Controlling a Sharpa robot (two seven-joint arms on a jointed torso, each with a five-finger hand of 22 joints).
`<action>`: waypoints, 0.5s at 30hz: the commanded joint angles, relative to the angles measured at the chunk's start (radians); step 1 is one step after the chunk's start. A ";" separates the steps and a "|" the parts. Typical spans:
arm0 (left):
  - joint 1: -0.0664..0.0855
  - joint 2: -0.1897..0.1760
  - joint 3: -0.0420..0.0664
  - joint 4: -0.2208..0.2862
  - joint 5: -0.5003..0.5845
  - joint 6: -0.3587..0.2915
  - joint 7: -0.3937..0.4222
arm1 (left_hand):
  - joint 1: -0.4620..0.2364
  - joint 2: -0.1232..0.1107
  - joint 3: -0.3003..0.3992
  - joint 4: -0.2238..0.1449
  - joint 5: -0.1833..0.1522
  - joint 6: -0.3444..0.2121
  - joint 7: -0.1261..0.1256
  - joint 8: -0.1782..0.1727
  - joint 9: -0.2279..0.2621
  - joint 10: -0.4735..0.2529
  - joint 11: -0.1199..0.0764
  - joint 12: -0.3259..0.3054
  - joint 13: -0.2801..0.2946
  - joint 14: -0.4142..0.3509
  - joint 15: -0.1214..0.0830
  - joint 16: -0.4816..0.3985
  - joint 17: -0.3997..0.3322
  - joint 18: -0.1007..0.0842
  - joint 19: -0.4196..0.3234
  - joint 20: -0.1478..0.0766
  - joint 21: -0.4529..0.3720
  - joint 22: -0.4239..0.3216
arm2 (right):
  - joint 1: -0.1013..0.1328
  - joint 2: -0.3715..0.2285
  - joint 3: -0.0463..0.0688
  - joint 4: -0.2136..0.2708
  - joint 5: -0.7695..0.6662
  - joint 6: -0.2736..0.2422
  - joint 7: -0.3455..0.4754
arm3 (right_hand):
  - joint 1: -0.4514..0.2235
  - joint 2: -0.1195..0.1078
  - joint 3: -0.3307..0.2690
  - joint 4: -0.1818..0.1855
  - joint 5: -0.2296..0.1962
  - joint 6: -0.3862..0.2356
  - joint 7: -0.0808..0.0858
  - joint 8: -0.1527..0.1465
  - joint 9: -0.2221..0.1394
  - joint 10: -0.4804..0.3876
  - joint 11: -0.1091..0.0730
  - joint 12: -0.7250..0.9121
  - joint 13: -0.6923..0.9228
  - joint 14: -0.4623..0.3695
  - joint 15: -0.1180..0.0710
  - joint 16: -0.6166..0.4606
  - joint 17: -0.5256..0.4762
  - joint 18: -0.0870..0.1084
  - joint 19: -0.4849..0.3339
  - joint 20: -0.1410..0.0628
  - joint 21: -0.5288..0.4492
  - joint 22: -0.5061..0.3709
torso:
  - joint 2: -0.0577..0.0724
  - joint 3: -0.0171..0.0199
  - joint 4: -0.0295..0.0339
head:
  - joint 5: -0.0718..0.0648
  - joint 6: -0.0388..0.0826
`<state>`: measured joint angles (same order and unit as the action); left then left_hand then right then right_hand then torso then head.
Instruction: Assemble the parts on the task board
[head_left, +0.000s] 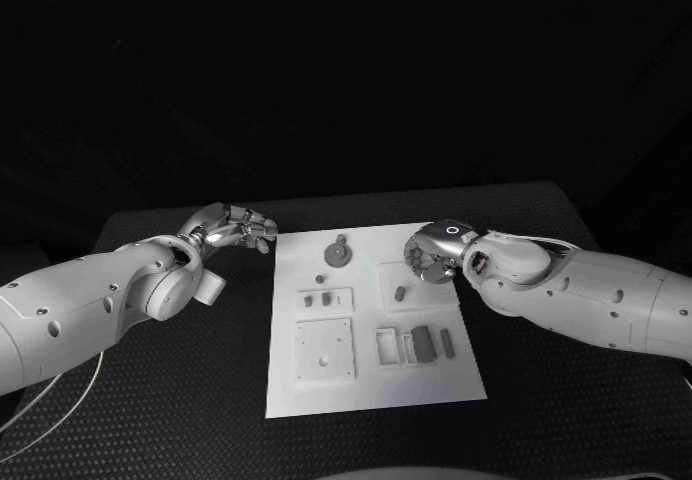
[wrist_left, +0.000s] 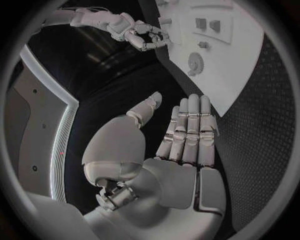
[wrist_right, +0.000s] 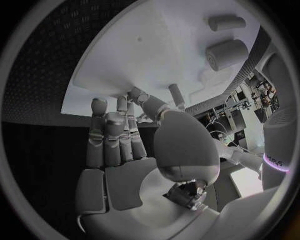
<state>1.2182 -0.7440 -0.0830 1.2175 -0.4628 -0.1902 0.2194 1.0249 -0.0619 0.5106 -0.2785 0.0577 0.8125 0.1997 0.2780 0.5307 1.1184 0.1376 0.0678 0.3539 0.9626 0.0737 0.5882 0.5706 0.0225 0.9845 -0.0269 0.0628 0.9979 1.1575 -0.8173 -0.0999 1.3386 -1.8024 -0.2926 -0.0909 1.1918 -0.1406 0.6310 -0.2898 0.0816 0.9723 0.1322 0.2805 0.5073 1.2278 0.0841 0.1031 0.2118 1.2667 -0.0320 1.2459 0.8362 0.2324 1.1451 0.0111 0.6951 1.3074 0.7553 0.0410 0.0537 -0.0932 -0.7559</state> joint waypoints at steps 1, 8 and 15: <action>0.001 0.000 0.001 0.001 0.007 0.010 0.005 | -0.010 0.000 -0.007 0.001 0.000 -0.010 0.000 -0.003 0.001 -0.007 -0.001 -0.001 -0.001 0.000 0.004 -0.006 0.002 0.007 -0.002 0.006 0.004 -0.001 | -0.012 -0.006 -0.009 -0.013 -0.015 0.068 -0.031 | 0.010 0.005 0.004 -0.002 -0.002 -0.013 0.013 0.000 0.000 0.005 0.001 0.001 0.003 0.002 0.006 -0.002 0.002 0.029 0.003 0.006 -0.003 0.017 | 0.000 0.0007 -0.0007 | 0.000 0.001; 0.001 0.002 0.001 -0.001 0.007 0.013 0.004 | -0.010 0.001 -0.007 0.002 0.000 -0.010 0.000 -0.003 0.001 -0.008 -0.001 -0.001 -0.001 0.001 0.004 -0.007 0.003 0.007 -0.001 0.006 0.004 -0.002 | -0.013 -0.001 -0.009 -0.010 -0.011 0.048 -0.017 | -0.018 0.051 -0.005 0.004 -0.002 0.052 -0.014 0.035 0.014 0.077 -0.027 0.029 0.024 0.014 -0.022 0.003 0.006 0.029 0.019 0.003 0.003 0.020 | 0.000 0.0007 -0.0004 | -0.001 -0.001; 0.001 0.002 0.001 -0.003 0.007 0.014 0.005 | -0.009 0.001 -0.007 0.002 0.000 -0.011 0.001 -0.003 0.002 -0.008 -0.001 0.000 -0.001 0.001 0.004 -0.008 0.004 0.007 -0.001 0.006 0.004 -0.002 | -0.014 -0.003 -0.009 -0.019 -0.037 0.051 -0.032 | -0.021 0.074 -0.003 0.000 -0.002 0.084 -0.027 0.054 0.026 0.116 -0.046 0.045 0.042 0.019 -0.040 0.004 0.009 0.029 0.028 -0.004 0.005 0.020 | 0.000 0.0001 0.0004 | -0.003 -0.003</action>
<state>1.2182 -0.7434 -0.0831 1.2136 -0.4625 -0.1885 0.2181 1.0249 -0.0619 0.5080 -0.2758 0.0577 0.8089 0.2033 0.2780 0.5314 1.1184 0.1376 0.0678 0.3540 0.9626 0.0737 0.5844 0.5742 0.0223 0.9845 -0.0269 0.0628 0.9971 1.1549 -0.8165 -0.1007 1.3325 -1.8094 -0.2996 -0.0932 1.1629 -0.0841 0.6275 -0.2871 0.0813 1.0496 0.1056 0.3298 0.5304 1.3460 0.0408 0.1515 0.2557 1.2827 -0.0657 1.2459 0.8441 0.2400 1.1641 0.0070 0.6951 1.3077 0.7555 0.0416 0.0538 -0.0957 -0.7586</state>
